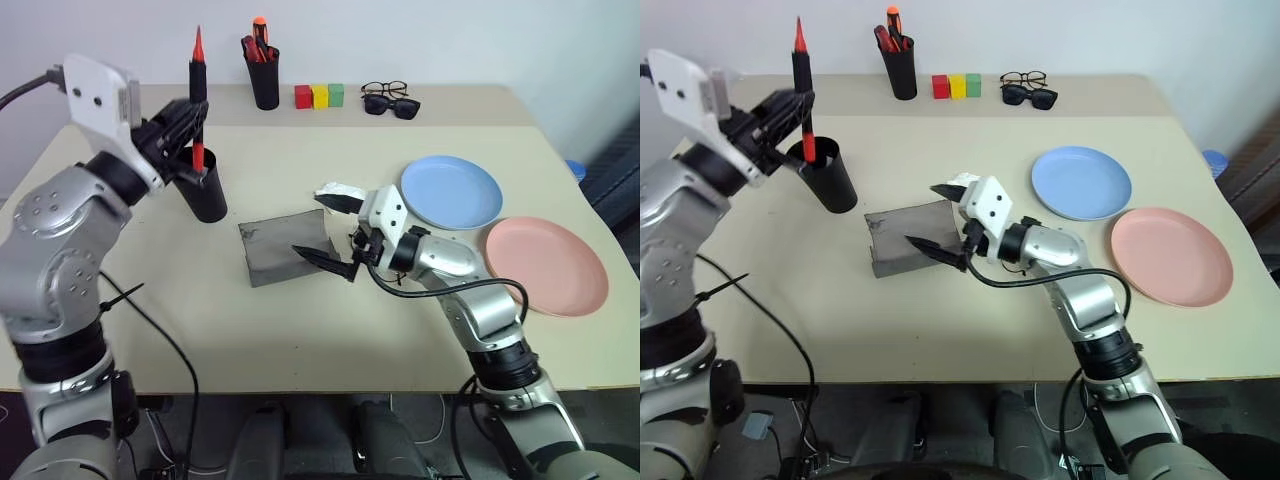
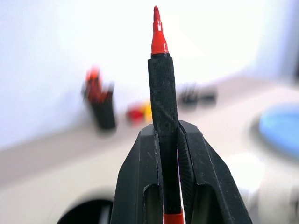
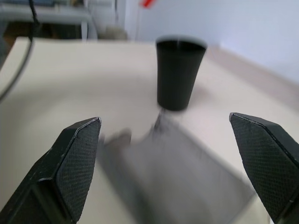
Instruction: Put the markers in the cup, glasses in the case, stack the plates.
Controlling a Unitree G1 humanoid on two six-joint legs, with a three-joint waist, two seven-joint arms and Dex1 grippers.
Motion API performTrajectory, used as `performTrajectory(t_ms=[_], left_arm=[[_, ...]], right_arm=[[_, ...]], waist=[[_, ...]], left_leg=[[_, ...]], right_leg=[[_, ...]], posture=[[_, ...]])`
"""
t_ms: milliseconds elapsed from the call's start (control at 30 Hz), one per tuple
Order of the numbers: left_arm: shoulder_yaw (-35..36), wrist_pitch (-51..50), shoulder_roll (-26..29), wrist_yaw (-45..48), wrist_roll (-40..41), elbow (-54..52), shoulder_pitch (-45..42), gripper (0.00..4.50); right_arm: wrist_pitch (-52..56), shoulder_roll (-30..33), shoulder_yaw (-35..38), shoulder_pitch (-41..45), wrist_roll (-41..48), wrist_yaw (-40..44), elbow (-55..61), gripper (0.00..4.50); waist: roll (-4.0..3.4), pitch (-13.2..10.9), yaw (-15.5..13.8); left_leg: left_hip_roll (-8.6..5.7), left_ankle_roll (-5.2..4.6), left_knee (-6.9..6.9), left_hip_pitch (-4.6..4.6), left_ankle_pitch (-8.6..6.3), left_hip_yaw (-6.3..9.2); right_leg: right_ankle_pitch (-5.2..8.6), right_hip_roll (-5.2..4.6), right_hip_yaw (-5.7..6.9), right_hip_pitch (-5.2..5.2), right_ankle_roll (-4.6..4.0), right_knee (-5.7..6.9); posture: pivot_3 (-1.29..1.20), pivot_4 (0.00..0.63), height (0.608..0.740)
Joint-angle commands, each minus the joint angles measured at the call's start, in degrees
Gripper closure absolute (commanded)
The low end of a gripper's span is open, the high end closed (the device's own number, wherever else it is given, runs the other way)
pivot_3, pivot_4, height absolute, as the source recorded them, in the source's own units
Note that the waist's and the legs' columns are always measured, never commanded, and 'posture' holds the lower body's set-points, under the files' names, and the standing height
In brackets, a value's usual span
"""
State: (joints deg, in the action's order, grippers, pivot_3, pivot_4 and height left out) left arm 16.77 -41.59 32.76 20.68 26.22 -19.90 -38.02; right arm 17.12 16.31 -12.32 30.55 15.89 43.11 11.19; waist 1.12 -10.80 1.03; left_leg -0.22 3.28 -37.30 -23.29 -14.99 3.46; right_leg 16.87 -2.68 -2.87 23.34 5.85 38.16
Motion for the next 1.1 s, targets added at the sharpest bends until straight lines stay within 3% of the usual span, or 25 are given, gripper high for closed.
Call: performTrajectory(t_ms=[33,300,633,833,1000,1100], left_arm=[[-3.5,11.2,-0.8,-1.3,-7.4,9.1,-2.4,4.46],[-4.2,30.2,-2.7,-6.9,-16.7,26.3,-3.7,4.46],[-6.1,36.7,-4.9,-7.0,-19.6,33.7,-0.4,4.46],[-7.0,37.2,-6.2,-9.2,-22.3,34.3,-0.1,1.77],[-5.9,36.3,-7.1,-8.4,-20.6,31.7,0.0,1.77],[-6.7,33.4,-7.0,-3.2,-16.6,25.7,0.5,1.77]], right_arm=[[-1.6,-4.0,-1.7,2.6,-0.5,-2.2,0.7,0.00],[-2.3,-6.9,-3.7,1.2,-1.9,-3.7,1.4,0.00],[-2.2,-6.5,-2.7,0.1,-1.9,-4.3,1.8,0.00],[-2.0,-6.1,-2.7,-0.4,-1.3,-3.4,2.3,0.00],[-1.9,-5.7,-2.5,-0.7,-1.4,-3.2,2.5,0.00],[-1.9,-4.6,-1.8,-0.8,-1.6,-3.1,2.5,0.00]], waist=[[0.00,0.0,0.2],[0.00,0.0,-0.1],[0.00,0.0,0.0],[0.00,0.0,0.0],[0.00,0.0,0.0],[0.00,0.0,0.0]], left_leg=[[0.01,0.01,0.03,0.00,0.00,0.00],[0.00,0.00,0.00,-0.07,0.00,0.01],[0.00,-0.01,-0.01,-0.06,0.00,0.01],[0.00,-0.01,-0.02,-0.07,0.00,0.02],[0.00,-0.01,-0.02,-0.07,0.00,0.01],[0.00,-0.01,-0.02,-0.08,0.00,0.03]], right_leg=[[0.00,0.02,-0.01,0.05,0.00,0.04],[0.00,-0.03,-0.01,0.12,0.00,0.02],[0.00,0.01,0.00,0.13,0.00,0.07],[0.00,0.00,0.00,0.12,0.00,0.06],[0.00,0.00,0.00,0.12,0.00,0.07],[0.00,0.00,0.00,0.13,0.00,0.07]], posture=[[0.00,0.150,0.740],[0.00,0.150,0.740],[0.00,0.150,0.740],[0.00,0.150,0.740],[0.00,0.150,0.740],[0.00,0.150,0.740]])
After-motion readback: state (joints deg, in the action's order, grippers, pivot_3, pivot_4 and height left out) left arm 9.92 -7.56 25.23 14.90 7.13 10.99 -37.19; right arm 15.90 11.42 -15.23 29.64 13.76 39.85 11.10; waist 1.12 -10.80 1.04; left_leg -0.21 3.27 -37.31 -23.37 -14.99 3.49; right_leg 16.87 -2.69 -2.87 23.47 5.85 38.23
